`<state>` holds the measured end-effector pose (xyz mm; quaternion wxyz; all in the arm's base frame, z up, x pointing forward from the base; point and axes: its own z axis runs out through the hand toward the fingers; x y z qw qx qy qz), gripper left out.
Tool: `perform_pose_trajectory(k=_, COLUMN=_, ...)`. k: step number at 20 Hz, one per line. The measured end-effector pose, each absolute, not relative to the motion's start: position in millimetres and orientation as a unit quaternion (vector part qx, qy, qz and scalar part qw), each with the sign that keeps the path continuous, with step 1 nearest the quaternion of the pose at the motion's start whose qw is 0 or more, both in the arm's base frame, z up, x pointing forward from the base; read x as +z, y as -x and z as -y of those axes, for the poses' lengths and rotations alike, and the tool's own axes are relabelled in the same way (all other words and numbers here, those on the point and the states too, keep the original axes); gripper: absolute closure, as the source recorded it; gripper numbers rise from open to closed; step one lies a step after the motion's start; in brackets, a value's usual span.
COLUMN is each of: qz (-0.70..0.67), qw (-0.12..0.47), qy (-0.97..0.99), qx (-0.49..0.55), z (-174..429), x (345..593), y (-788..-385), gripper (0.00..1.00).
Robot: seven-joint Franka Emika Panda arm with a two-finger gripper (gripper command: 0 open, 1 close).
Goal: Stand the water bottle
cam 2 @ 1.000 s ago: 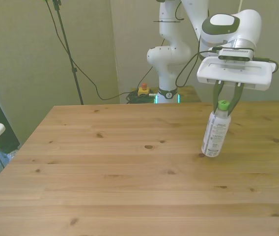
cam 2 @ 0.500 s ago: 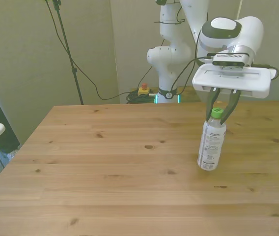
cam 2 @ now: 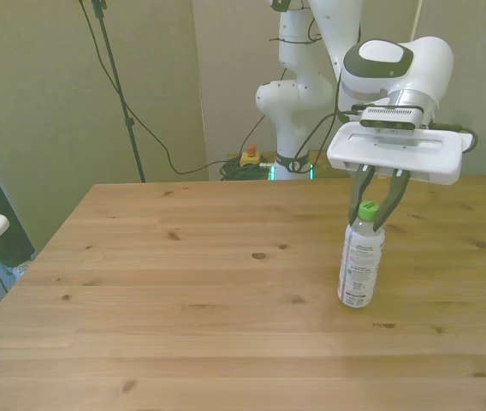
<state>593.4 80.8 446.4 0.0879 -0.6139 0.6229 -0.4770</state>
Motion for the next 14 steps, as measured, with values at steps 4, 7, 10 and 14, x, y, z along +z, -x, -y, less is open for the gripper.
perform_pose_trajectory(k=4, qz=-0.623, qw=0.088, qy=0.616, qx=-0.474, z=-80.3, x=442.7, y=-593.5, gripper=0.0)
perform_pose_trajectory(k=7, qz=-0.623, qw=0.088, qy=0.616, qx=-0.474, z=-80.3, x=442.7, y=-593.3, gripper=0.0)
perform_pose_trajectory(k=10, qz=-0.623, qw=0.088, qy=0.616, qx=-0.474, z=-79.9, x=442.7, y=-592.9, gripper=0.0)
perform_pose_trajectory(k=14, qz=-0.624, qw=0.089, qy=0.619, qx=-0.468, z=-77.9, x=437.5, y=-590.9, gripper=0.0)
